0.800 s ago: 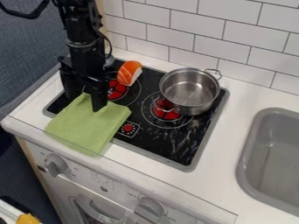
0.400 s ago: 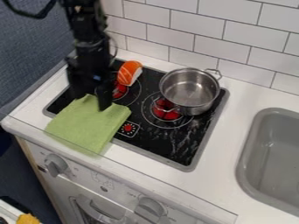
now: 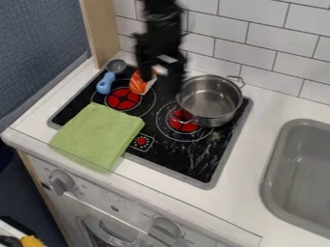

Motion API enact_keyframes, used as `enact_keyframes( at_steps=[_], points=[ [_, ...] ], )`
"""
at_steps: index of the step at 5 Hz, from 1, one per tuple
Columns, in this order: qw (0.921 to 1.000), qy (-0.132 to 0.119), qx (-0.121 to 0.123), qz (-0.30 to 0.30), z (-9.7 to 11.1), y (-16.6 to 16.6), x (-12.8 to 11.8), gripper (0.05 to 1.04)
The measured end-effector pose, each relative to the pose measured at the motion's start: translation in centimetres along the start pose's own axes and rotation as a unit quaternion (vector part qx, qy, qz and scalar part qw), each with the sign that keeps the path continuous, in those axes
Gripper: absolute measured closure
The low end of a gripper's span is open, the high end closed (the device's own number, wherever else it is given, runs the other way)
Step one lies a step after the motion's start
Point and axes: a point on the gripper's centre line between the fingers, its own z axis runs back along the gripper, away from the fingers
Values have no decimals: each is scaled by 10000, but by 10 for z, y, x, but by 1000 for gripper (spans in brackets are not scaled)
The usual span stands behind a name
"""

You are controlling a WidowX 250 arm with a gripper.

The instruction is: Take the pot and put it on top of the green cloth

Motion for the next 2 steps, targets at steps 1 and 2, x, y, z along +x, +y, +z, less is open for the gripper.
enact_keyframes(
  at_steps=[1,2],
  points=[
    [9979,68,69,-647,-10,-45,30,83],
    [9968,-23,188,-780,-9,-78,50,83]
  ],
)
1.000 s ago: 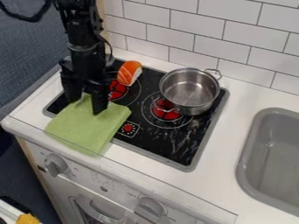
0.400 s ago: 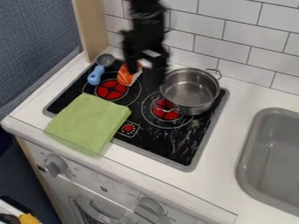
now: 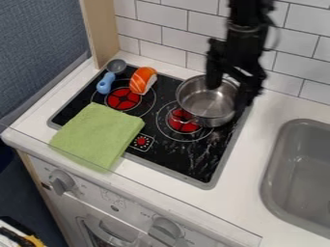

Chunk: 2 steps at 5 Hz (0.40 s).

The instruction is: Take the pot and put it on top of the green cloth

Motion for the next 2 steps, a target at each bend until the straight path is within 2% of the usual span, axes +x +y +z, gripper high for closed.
enact_keyframes(
  at_steps=[2],
  points=[
    [9972,428,231,567,-29,-2,0,83]
  ],
)
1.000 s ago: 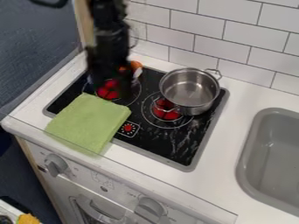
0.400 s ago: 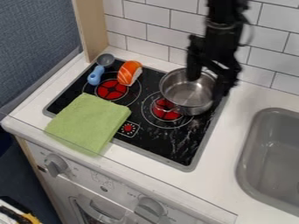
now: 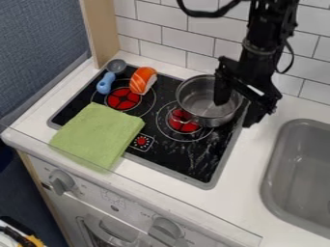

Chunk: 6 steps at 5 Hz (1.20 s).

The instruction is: Take the pot and put it on top of the green cloth

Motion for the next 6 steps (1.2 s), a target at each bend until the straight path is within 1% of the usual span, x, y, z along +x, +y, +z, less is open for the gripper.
enact_keyframes(
  at_steps=[1,2,3,4,5,6],
  points=[
    [9997,67,104,187,-4,3,1,83],
    [9996,89,92,252,-9,3,2,123],
    [9993,280,-15,237,-27,-3,0,395],
    [9993,260,-79,251,-27,1,2,713],
    [9992,298,-85,251,-27,0,5,914],
    [9993,333,-110,157,-25,-1,3,993]
  ],
)
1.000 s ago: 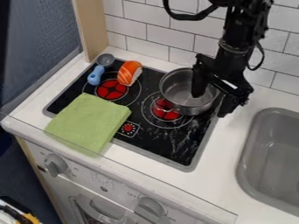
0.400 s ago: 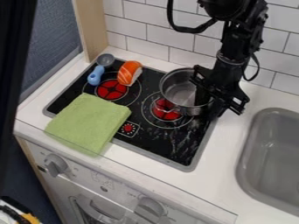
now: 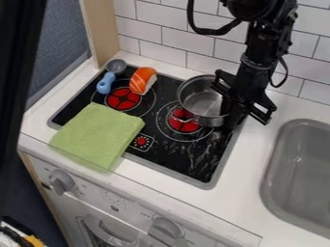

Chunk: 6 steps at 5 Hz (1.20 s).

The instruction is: Take the pot and put it on top of the green cloth

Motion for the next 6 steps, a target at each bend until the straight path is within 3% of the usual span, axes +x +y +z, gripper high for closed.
enact_keyframes(
  at_steps=[1,2,3,5,6],
  points=[
    [9997,-208,-146,-43,17,10,-9,1000],
    [9983,-580,-84,67,53,28,-39,1003],
    [9972,-641,-15,373,58,55,-79,1003],
    [9942,-76,155,1066,7,106,-149,1003],
    [9948,95,188,997,-9,108,-154,1003]
  ],
)
